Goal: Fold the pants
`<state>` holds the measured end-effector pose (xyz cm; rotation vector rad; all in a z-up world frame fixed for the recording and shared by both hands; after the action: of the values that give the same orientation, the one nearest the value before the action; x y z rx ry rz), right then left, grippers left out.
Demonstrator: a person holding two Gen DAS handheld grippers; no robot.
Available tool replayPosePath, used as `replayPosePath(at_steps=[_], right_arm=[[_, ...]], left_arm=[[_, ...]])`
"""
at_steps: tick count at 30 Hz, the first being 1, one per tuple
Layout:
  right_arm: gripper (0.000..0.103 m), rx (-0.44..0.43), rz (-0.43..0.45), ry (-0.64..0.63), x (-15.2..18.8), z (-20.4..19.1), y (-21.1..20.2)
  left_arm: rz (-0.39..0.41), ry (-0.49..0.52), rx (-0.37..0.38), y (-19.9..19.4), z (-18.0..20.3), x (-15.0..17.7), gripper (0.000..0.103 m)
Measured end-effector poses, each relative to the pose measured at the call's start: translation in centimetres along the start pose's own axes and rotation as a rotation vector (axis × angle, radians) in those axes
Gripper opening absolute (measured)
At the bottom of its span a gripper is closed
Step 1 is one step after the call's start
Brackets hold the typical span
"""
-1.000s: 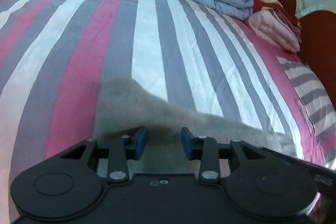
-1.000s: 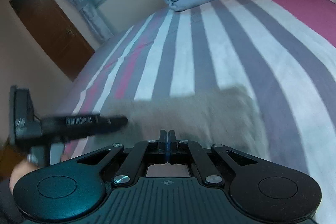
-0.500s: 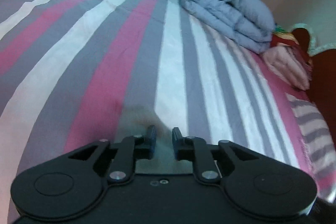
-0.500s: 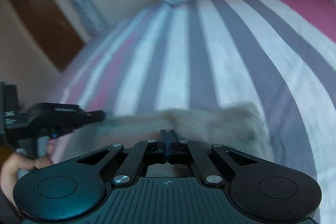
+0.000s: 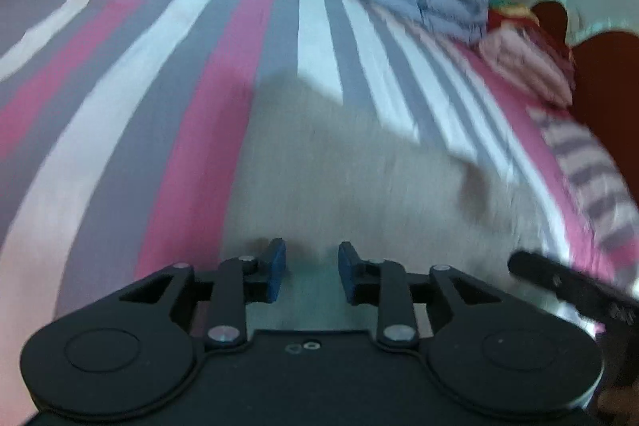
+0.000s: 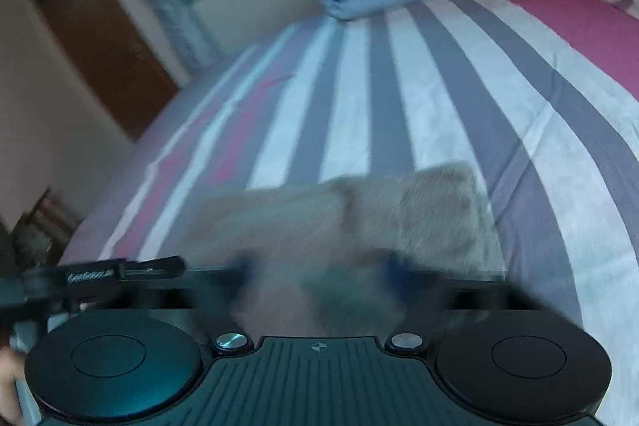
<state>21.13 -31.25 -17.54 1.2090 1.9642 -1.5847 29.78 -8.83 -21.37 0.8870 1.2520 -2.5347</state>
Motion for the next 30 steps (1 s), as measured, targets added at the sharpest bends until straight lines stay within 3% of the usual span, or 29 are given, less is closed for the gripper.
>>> replayPosePath(at_steps=[2, 5, 6, 7, 9, 13, 21, 27, 30], right_arm=[[0.085, 0.085, 0.003, -0.062, 2.0, 0.3, -0.2], [0.079, 0.105, -0.012, -0.018, 3.0, 1.5, 0.3], [0.079, 0.113, -0.016, -0.023, 2.7, 1.1, -0.2], [0.079, 0.105, -0.012, -0.008, 2.4, 0.9, -1.0], [0.080, 0.063, 0.008, 0.057, 1.9, 0.7, -2.6], [0.088, 0.014, -0.022, 0.143, 2.3, 0.9, -5.1], [0.088, 0.008, -0.056, 0.193, 5.6, 0.2, -9.0], [0.093, 0.010, -0.030, 0.151, 6.1, -0.9, -11.0], [0.093, 0.065, -0.018, 0.122, 5.8, -0.3, -10.6]], left_arm=[[0.017, 0.034, -0.021, -0.3, 0.2, 1.1, 0.020], [0.013, -0.001, -0.038, -1.6, 1.3, 0.6, 0.025], [0.013, -0.009, -0.035, -2.1, 1.7, 0.5, 0.034], [0.016, -0.013, -0.044, -2.8, 2.1, 0.6, 0.051], [0.042, -0.011, -0.081, -4.0, 2.7, 1.1, 0.076], [0.049, -0.007, -0.128, -5.8, 3.6, 2.4, 0.079], [0.067, -0.003, -0.167, -8.5, 4.7, 4.6, 0.083], [0.070, 0.041, -0.195, -8.4, 5.2, 4.7, 0.087], [0.067, 0.036, -0.214, -7.8, 4.5, 4.2, 0.088]])
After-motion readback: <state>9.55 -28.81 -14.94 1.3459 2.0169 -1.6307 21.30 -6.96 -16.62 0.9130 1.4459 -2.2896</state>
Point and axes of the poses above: each gripper's, at about its wrist camera, not at the fingertips, and y roughly the way its jaws point, z to its right, x to its underside, the point moved 6 cm from there along y, roughly the way its jaws point, and after that the axes turned 12 degrees about x, right-handed, at the moved point
